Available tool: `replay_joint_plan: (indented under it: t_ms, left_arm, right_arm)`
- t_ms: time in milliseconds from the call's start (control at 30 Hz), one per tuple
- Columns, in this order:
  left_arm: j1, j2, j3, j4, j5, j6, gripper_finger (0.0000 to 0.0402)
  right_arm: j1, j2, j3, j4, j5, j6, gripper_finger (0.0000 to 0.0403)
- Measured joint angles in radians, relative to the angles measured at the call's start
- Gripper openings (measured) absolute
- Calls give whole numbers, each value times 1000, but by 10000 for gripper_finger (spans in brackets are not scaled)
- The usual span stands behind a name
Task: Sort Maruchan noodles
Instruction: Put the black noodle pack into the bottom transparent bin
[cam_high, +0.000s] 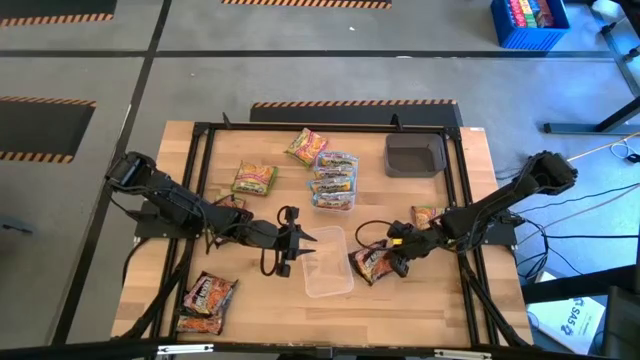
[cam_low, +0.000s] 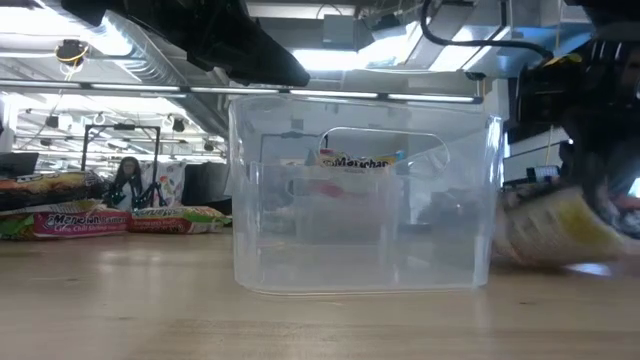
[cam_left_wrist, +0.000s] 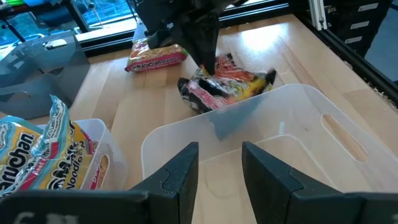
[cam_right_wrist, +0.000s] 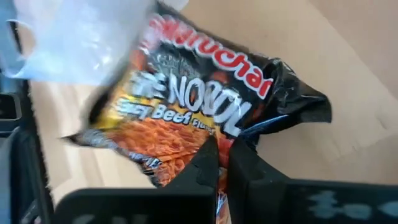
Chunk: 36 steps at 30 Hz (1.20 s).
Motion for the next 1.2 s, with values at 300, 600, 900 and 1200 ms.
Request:
replay_joint_plan:
  t_ms: [300, 600, 900, 1200]
  left_arm:
    - [0, 0, 0, 0, 0, 0, 117]
    - [0, 0, 0, 0, 0, 0, 117]
    - [0, 0, 0, 0, 0, 0, 117]
    - [0, 0, 0, 8, 0, 0, 117]
  right_arm:
    - [0, -74, 1, -10, -3, -5, 1]
    - [0, -74, 2, 28, 59, -79, 1]
    - [0, -106, 99, -54, 104, -166, 0]
    - [-1, -108, 171, -185, 120, -165, 0]
